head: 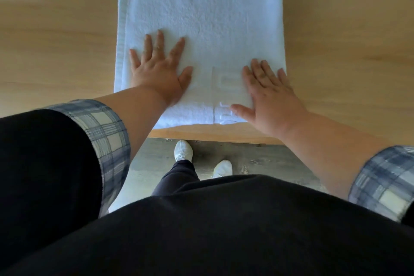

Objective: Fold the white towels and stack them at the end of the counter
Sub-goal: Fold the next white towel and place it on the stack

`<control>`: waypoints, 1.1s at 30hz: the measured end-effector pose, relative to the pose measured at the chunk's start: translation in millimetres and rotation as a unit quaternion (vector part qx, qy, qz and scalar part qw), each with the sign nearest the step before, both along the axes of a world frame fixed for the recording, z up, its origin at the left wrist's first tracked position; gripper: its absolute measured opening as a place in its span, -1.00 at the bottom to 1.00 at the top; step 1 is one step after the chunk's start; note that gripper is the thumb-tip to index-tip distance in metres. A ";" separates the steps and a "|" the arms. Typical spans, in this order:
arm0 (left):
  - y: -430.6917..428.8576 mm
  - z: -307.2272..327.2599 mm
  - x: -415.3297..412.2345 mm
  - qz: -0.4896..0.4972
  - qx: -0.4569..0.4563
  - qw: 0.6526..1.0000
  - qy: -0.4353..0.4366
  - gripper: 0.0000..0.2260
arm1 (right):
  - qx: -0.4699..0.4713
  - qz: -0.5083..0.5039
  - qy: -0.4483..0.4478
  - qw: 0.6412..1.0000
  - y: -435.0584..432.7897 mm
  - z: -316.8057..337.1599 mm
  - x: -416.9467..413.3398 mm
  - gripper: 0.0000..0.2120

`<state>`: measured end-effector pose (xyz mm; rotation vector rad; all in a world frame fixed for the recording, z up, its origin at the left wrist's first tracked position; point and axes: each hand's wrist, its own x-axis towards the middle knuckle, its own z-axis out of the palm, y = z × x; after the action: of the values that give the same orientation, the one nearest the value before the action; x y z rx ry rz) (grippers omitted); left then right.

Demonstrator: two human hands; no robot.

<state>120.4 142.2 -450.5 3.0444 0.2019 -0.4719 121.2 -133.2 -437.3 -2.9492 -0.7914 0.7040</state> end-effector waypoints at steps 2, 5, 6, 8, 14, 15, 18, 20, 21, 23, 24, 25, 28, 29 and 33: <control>-6.4 8.5 -0.8 0.031 -0.016 0.999 0.020 -0.42 | -0.027 -0.009 0.013 1.000 -13.2 3.2 0.7 -0.01; -22.7 19.9 -28.5 -0.014 -0.065 0.998 -0.023 -0.44 | -0.002 0.018 -0.013 1.000 -9.7 10.5 -11.0 -0.03; -27.8 21.3 -44.1 -0.066 -0.072 0.995 -0.024 -0.41 | 0.018 0.051 -0.023 0.998 -8.5 11.0 -19.3 -0.08; -30.3 20.2 -73.0 -0.145 -0.042 0.988 0.018 -0.31 | 0.038 0.095 -0.026 0.994 -12.1 8.3 -33.0 -0.16; 4.5 12.9 -97.5 -0.086 0.037 0.995 0.044 -0.25 | -0.007 0.074 -0.041 0.996 -37.6 6.9 -16.0 -0.23; 7.9 13.4 -98.2 -0.093 0.055 0.993 0.048 -0.25 | -0.020 0.082 -0.040 0.996 -36.0 7.5 -14.7 -0.26; 8.9 17.0 -96.6 -0.105 0.100 0.988 0.056 -0.16 | -0.056 0.092 -0.045 0.993 -23.4 13.9 -15.9 -0.33; 8.3 22.4 -95.1 -0.096 0.107 0.988 0.057 -0.13 | -0.063 0.085 -0.065 0.992 -19.2 23.1 -16.0 -0.38; 9.2 25.7 -94.2 -0.090 0.106 0.989 0.052 -0.13 | -0.061 0.083 -0.081 0.991 -19.6 29.3 -15.7 -0.44; 13.6 33.1 -93.9 -0.077 0.106 0.991 0.032 -0.14 | -0.071 0.081 -0.109 0.988 -22.0 41.0 -15.2 -0.59; 15.6 36.8 -94.3 -0.076 0.113 0.990 0.022 -0.16 | -0.079 0.077 -0.110 0.988 -23.4 45.2 -15.8 -0.65; 16.9 40.7 -95.4 -0.078 0.125 0.989 0.017 -0.20 | -0.080 0.071 -0.105 0.989 -25.1 47.5 -17.3 -0.69; 19.8 52.0 -100.6 -0.050 0.132 0.990 0.003 -0.35 | -0.040 0.033 -0.089 0.995 -33.9 47.6 -23.2 -0.71; 21.5 55.9 -101.6 -0.026 0.118 0.993 0.003 -0.40 | -0.018 0.007 -0.078 0.997 -38.5 47.9 -24.6 -0.66; 38.3 74.3 -101.8 0.065 0.000 0.998 0.019 -0.62 | 0.105 -0.102 -0.020 0.989 -60.0 56.1 -26.8 -0.54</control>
<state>18.6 180.5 -376.2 3.0003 0.3977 -0.5215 94.4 -193.2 -381.2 -2.8053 -0.5186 0.5154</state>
